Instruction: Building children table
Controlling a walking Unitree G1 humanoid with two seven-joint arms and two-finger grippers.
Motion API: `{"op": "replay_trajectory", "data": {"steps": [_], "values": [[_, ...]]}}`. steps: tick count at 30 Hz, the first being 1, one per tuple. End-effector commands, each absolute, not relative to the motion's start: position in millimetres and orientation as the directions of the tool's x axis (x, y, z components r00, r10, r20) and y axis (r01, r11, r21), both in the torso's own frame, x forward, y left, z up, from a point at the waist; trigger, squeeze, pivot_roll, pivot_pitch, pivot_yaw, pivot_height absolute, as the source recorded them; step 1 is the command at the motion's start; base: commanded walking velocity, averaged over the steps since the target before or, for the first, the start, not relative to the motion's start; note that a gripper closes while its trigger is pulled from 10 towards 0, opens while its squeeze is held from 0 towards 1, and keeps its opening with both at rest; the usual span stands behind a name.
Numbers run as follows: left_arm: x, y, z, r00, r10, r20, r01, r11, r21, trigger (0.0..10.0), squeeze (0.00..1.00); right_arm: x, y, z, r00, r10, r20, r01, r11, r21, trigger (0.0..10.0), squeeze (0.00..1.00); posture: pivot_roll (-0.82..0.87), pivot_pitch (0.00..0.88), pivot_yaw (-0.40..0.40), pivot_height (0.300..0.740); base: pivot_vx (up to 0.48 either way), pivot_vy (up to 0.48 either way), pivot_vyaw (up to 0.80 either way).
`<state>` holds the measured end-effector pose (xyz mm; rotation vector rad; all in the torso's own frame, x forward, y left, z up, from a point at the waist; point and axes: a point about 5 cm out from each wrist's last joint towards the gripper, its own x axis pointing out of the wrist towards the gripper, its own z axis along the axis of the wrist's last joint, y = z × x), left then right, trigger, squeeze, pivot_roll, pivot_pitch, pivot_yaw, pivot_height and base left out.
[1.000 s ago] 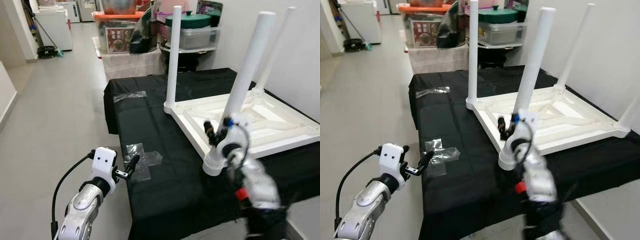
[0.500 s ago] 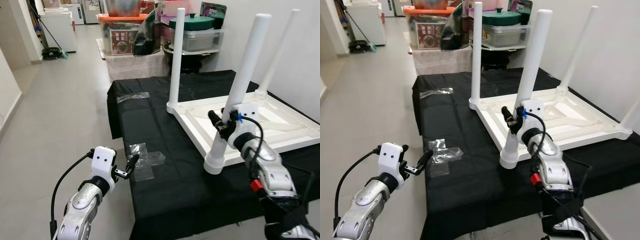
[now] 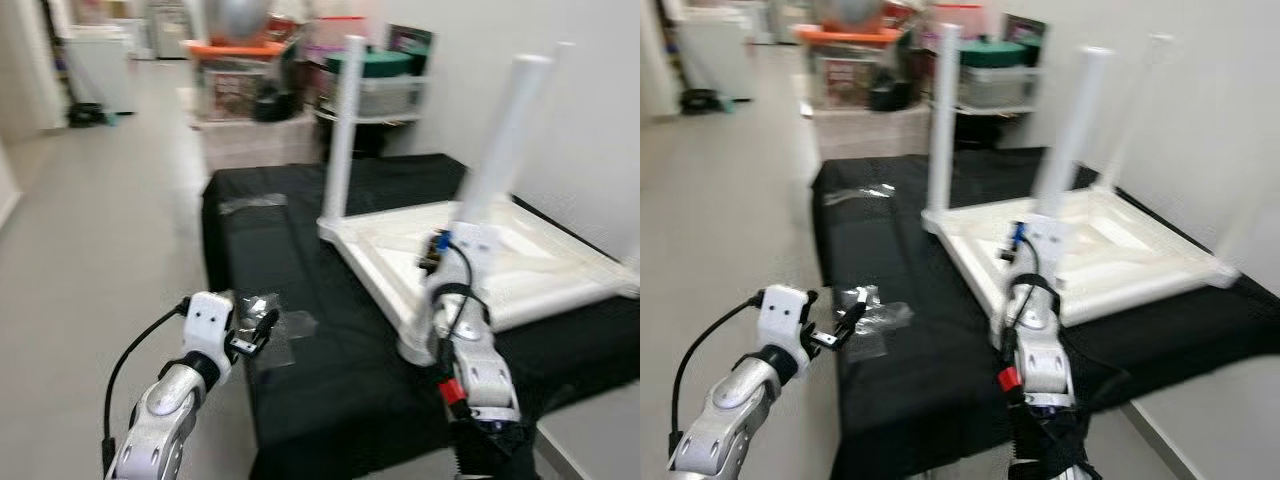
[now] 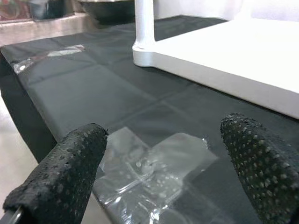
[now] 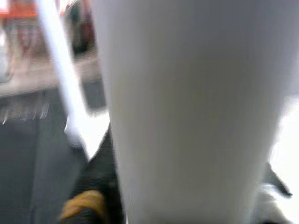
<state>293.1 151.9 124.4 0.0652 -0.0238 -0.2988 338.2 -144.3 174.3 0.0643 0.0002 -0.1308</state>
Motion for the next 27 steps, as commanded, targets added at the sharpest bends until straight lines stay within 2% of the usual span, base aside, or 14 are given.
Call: {"op": "replay_trajectory", "data": {"steps": [1, 2, 3, 6, 10, 11, 13, 14, 16, 17, 18, 24, 25, 27], "values": [[291.4, 154.2, 119.6, 0.960, -0.281, -0.011, 0.281, 0.957, 0.074, 10.0, 0.00, 340.3, -142.7, 168.5, 1.000, -0.009, -0.029, 0.011, 0.997, 0.075, 10.0, 1.00, 0.05, 0.000, -0.039, 0.740, 0.000, 0.000, 0.00], [291.4, 154.2, 119.6, 0.960, -0.281, -0.011, 0.281, 0.957, 0.074, 10.0, 0.00, 340.3, -142.7, 168.5, 1.000, -0.009, -0.029, 0.011, 0.997, 0.075, 10.0, 1.00, 0.05, 0.000, -0.039, 0.740, 0.000, 0.000, 0.00], [290.4, 154.2, 119.4, 0.960, -0.279, -0.011, 0.279, 0.958, 0.072, 10.0, 0.00, 342.4, -145.3, 184.1, 0.994, 0.095, 0.057, -0.100, 0.991, 0.088, 10.0, 0.00, 0.05, 0.000, -0.039, 0.740, 0.000, 0.000, 0.00], [288.6, 155.3, 118.4, 0.961, -0.277, -0.012, 0.277, 0.959, 0.067, 10.0, 0.00, 331.0, -158.8, 209.1, 0.858, 0.483, 0.174, -0.486, 0.874, -0.030, 10.0, 0.00, 0.04, 0.000, -0.035, 0.740, 0.000, 0.000, 0.00], [288.7, 154.8, 117.7, 0.960, -0.280, -0.014, 0.281, 0.957, 0.069, 10.0, 0.00, 328.8, -186.6, 202.0, 0.827, 0.557, 0.077, -0.540, 0.825, -0.168, 10.0, 0.00, 0.05, 0.000, -0.041, 0.740, 0.000, 0.000, 0.00], [289.2, 155.0, 118.3, 0.960, -0.280, -0.013, 0.280, 0.957, 0.070, 10.0, 0.00, 332.3, -193.0, 202.0, 0.838, 0.542, 0.062, -0.523, 0.831, -0.191, 8.2, 0.00, 0.05, 0.000, -0.041, 0.740, 0.000, 0.000, 0.00], [289.6, 155.2, 118.7, 0.960, -0.279, -0.011, 0.279, 0.958, 0.071, 10.0, 0.00, 334.6, -196.7, 202.2, 0.845, 0.532, 0.055, -0.512, 0.834, -0.205, 8.2, 0.00, 0.05, 0.000, -0.042, 0.740, 0.000, 0.000, 0.00], [290.1, 155.6, 119.1, 0.961, -0.278, -0.010, 0.278, 0.958, 0.071, 10.0, 0.00, 335.6, -196.3, 201.8, 0.832, 0.552, 0.048, -0.534, 0.822, -0.198, 2.5, 0.00, 0.05, 0.000, -0.042, 0.740, 0.000, 0.000, 0.00], [290.4, 155.8, 119.3, 0.961, -0.277, -0.009, 0.277, 0.958, 0.071, 10.0, 0.00, 336.1, -196.1, 201.2, 0.819, 0.573, 0.043, -0.556, 0.809, -0.193, 2.5, 0.00, 0.05, 0.000, -0.042, 0.740, 0.000, 0.000, 0.00], [290.2, 155.8, 119.5, 0.961, -0.276, -0.008, 0.276, 0.958, 0.072, 10.0, 0.00, 337.2, -195.8, 196.6, 0.817, 0.576, 0.027, -0.563, 0.806, -0.183, 0.0, 0.00, 0.06, 0.000, -0.043, 0.740, 0.000, 0.000, 0.00], [290.2, 155.8, 119.5, 0.961, -0.276, -0.008, 0.276, 0.958, 0.072, 10.0, 0.00, 337.2, -195.8, 196.6, 0.817, 0.576, 0.027, -0.563, 0.806, -0.183, 0.0, 0.00, 0.06, 0.000, -0.043, 0.740, 0.000, 0.000, 0.00], [289.1, 157.6, 119.7, 0.962, -0.273, -0.009, 0.272, 0.959, 0.075, 10.0, 0.00, 350.3, -202.4, 177.9, 0.936, 0.347, -0.051, -0.351, 0.922, -0.165, 0.0, 0.00, 0.06, 0.000, -0.041, 0.740, 0.000, 0.000, 0.00], [288.8, 157.9, 119.0, 0.963, -0.271, -0.012, 0.271, 0.960, 0.075, 10.0, 0.00, 349.8, -217.3, 158.3, 0.982, -0.168, -0.087, 0.159, 0.982, -0.106, 0.0, 0.00, 0.05, 0.000, -0.028, 0.740, 0.000, 0.000, 0.00], [289.4, 155.9, 119.3, 0.962, -0.274, -0.013, 0.274, 0.959, 0.072, 10.0, 0.00, 340.4, -208.6, 145.6, 0.943, -0.302, -0.140, 0.297, 0.953, -0.057, 0.0, 0.00, 0.06, 0.000, -0.028, 0.740, 0.000, 0.000, 0.00]]}}
